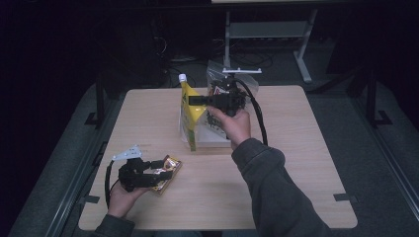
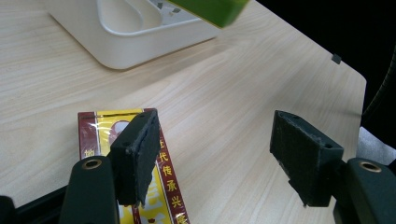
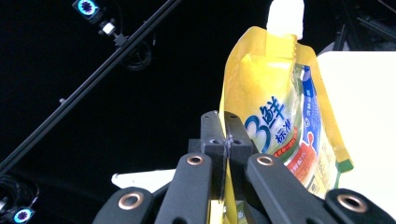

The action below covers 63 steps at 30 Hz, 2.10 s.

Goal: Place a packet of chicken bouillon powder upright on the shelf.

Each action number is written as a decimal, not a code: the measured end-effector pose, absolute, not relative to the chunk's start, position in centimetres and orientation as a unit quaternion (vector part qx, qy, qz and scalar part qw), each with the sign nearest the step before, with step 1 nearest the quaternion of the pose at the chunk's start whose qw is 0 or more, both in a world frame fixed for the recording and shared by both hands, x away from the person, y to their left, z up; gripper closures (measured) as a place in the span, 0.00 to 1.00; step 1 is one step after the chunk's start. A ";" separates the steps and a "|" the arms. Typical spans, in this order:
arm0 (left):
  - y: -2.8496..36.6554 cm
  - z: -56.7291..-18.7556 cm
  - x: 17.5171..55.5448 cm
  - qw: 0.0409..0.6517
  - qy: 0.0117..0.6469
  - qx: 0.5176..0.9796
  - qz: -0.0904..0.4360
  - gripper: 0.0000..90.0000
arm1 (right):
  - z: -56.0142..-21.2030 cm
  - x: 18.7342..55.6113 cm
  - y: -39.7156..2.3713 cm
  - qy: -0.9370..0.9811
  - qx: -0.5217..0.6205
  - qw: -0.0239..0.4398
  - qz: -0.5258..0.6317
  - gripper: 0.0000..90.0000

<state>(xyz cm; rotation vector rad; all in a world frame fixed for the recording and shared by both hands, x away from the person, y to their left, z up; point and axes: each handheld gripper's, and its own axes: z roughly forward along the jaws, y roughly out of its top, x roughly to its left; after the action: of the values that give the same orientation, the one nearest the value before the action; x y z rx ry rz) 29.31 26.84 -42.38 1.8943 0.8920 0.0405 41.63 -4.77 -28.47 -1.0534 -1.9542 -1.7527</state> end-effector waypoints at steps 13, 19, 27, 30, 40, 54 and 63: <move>27.0 -42.6 29.4 0.494 0.370 0.786 0.019 0.35 | -29.5 44.1 -3.7 -0.662 -0.406 0.107 -0.621 0.99; 27.1 -42.6 29.5 0.498 0.371 0.784 0.013 0.34 | -30.0 45.0 -2.9 -0.663 -0.412 0.094 -0.618 0.99; 27.1 -42.4 29.4 0.498 0.370 0.784 0.016 0.34 | -30.5 45.1 -1.9 -0.662 -0.414 0.074 -0.620 0.99; 27.1 -42.4 29.4 0.498 0.370 0.784 0.016 0.34 | -30.8 45.2 -1.5 -0.666 -0.414 0.070 -0.617 0.99; 27.0 -42.4 29.4 0.498 0.370 0.784 0.016 0.34 | -31.9 45.5 -0.8 -0.673 -0.413 0.057 -0.611 0.99; 27.0 -42.5 29.5 0.490 0.369 0.789 0.018 0.34 | -33.8 45.9 -0.2 -0.678 -0.422 0.056 -0.599 0.98; 26.8 -42.6 29.4 0.484 0.366 0.795 0.022 0.34 | -34.6 46.3 -0.3 -0.680 -0.431 0.061 -0.590 0.86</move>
<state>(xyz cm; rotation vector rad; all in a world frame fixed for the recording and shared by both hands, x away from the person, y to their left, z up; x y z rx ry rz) 29.44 26.76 -42.57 1.9355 0.8926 0.0528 46.35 -0.28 -34.55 -1.3036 -2.0567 -1.7840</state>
